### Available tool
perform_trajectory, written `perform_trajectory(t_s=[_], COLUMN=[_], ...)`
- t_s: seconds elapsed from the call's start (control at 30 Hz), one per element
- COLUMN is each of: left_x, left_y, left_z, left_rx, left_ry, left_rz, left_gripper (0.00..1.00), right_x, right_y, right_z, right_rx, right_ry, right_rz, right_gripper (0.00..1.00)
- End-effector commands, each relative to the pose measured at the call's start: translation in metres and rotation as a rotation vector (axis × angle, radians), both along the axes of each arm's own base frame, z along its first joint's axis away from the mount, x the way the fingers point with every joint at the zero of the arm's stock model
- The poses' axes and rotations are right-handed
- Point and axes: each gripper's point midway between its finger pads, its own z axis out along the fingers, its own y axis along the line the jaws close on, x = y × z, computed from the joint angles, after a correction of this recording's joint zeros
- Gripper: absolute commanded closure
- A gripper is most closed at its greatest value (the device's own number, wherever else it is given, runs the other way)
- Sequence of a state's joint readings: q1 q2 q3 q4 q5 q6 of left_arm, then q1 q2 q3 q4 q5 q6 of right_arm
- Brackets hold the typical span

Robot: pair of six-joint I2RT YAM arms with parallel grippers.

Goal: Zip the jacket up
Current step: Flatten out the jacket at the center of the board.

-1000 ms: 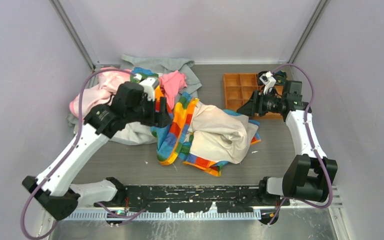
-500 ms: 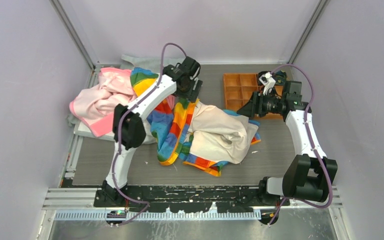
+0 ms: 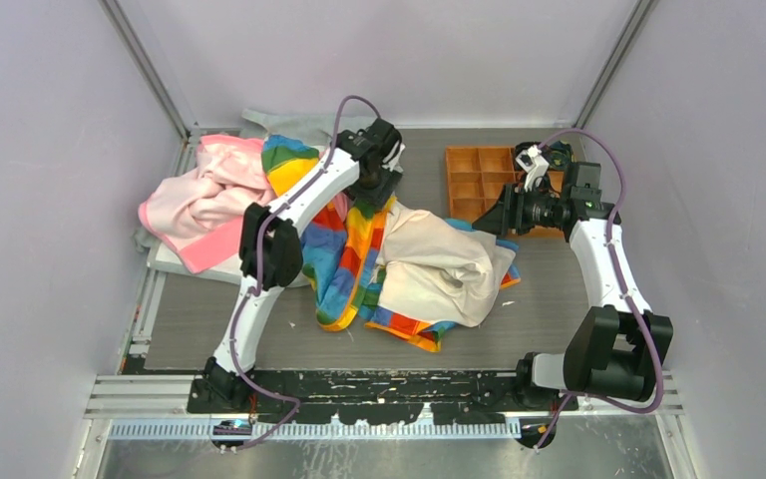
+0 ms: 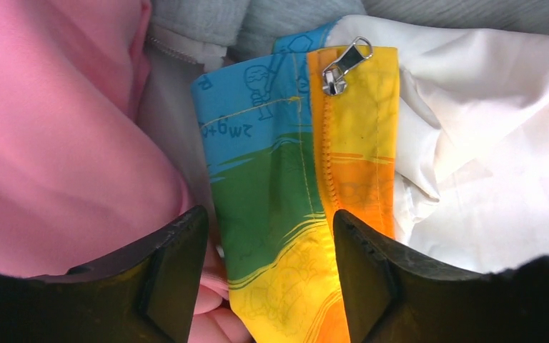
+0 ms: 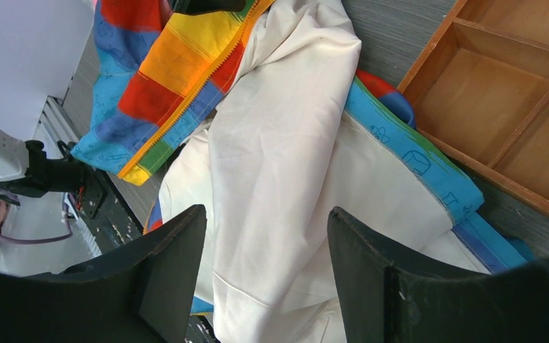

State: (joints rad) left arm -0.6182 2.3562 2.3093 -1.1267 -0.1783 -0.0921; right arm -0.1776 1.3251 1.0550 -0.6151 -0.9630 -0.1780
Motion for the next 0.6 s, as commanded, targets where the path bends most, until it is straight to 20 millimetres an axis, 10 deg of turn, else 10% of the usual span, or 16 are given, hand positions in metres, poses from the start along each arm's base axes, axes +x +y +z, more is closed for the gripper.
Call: perform_trajectory(t_s=[0.0,0.57], left_x=[0.006,0.012], left_y=[-0.009,-0.014], left_z=[0.007,-0.018], left_rx=[-0.151,-0.315], left_ry=[0.041,0.180], left_rz=[-0.006,0.061], left_gripper=[0.38,0.52], right_x=[0.008,0.009], right_y=[0.000,-0.002], right_z=[0.014,0.013], right_rx=[-0.016,-0.025], right_ry=[-0.061,-0.058], right_rz=[0.013,0.012], right_gripper=[0.32,0.32])
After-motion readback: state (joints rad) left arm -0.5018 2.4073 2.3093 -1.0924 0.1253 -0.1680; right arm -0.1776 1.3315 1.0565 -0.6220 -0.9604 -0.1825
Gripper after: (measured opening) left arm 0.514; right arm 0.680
